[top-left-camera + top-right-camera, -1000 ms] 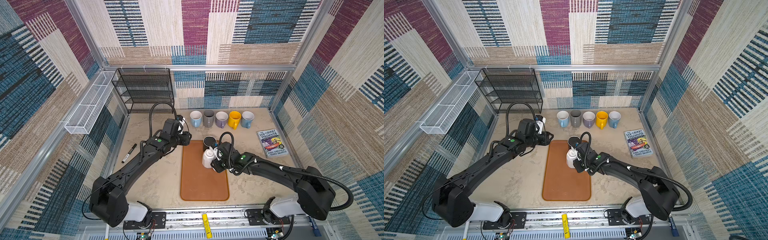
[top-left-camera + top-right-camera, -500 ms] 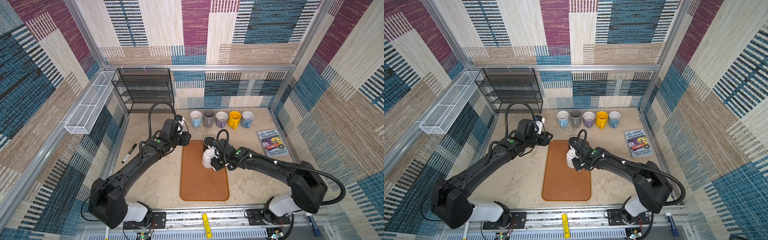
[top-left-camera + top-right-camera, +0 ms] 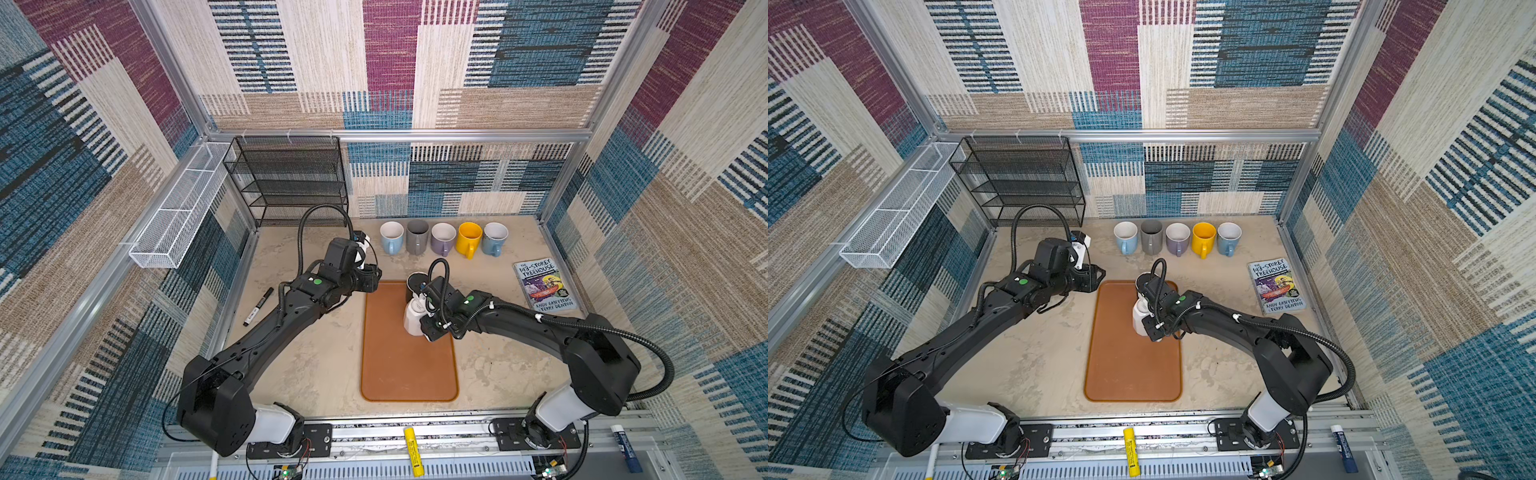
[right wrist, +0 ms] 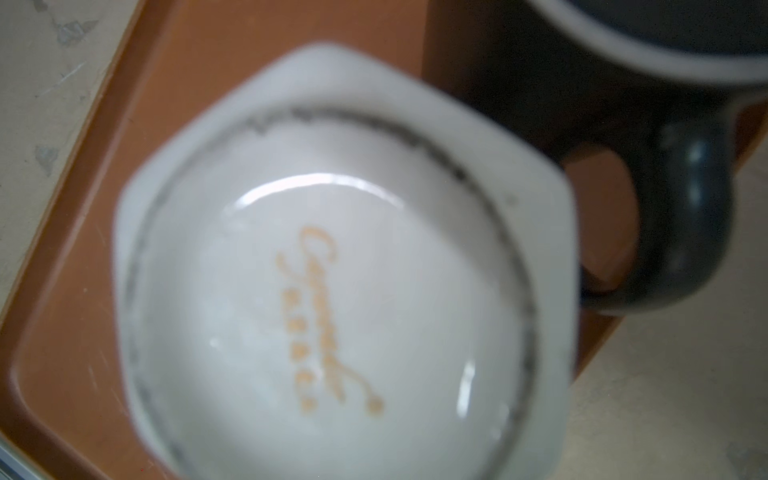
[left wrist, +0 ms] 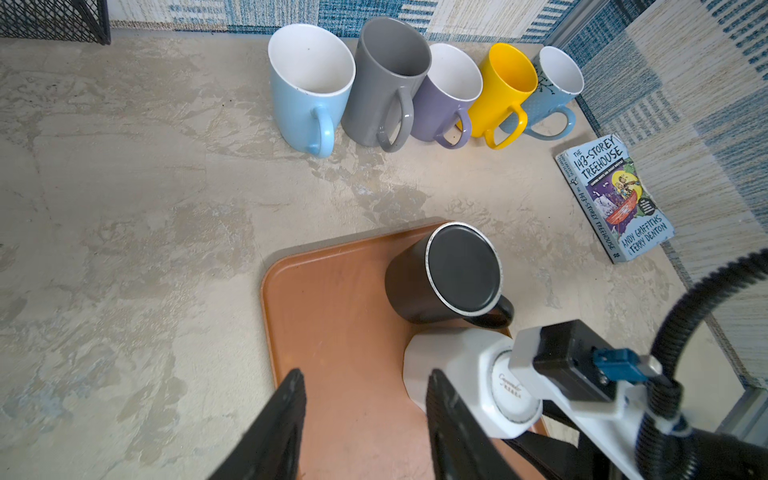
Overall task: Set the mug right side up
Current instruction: 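Lower the right gripper onto the upside-down white mug's handle and close, then lift the white mug off the tray with the right gripper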
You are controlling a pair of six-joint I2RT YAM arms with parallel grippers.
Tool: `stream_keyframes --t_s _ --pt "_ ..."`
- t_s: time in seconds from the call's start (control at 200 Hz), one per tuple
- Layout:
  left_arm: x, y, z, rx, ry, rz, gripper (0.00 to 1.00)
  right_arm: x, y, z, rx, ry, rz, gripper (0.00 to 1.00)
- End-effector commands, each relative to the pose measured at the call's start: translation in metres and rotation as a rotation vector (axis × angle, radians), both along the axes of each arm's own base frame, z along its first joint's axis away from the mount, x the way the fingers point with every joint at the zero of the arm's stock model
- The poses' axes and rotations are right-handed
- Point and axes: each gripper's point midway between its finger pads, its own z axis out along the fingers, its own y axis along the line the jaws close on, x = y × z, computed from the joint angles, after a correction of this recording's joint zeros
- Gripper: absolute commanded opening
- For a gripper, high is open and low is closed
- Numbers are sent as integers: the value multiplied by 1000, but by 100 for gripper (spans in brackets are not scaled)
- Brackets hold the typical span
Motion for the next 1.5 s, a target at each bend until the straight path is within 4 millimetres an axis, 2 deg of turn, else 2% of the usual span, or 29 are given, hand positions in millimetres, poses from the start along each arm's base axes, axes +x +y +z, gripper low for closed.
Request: stream_keyframes --t_s 0.0,0.386,0.832,1.493 --pt "1 0 4 9 -18 -12 49 4 1 1 -8 -13 5 37" --pt "-2 2 5 7 -19 -8 49 2 -1 -7 -28 5 3 36" --pt "-3 3 3 11 -15 -7 49 4 1 -6 -27 2 1 31" --pt "-5 3 3 6 -10 -5 49 1 4 -1 8 -1 15 12"
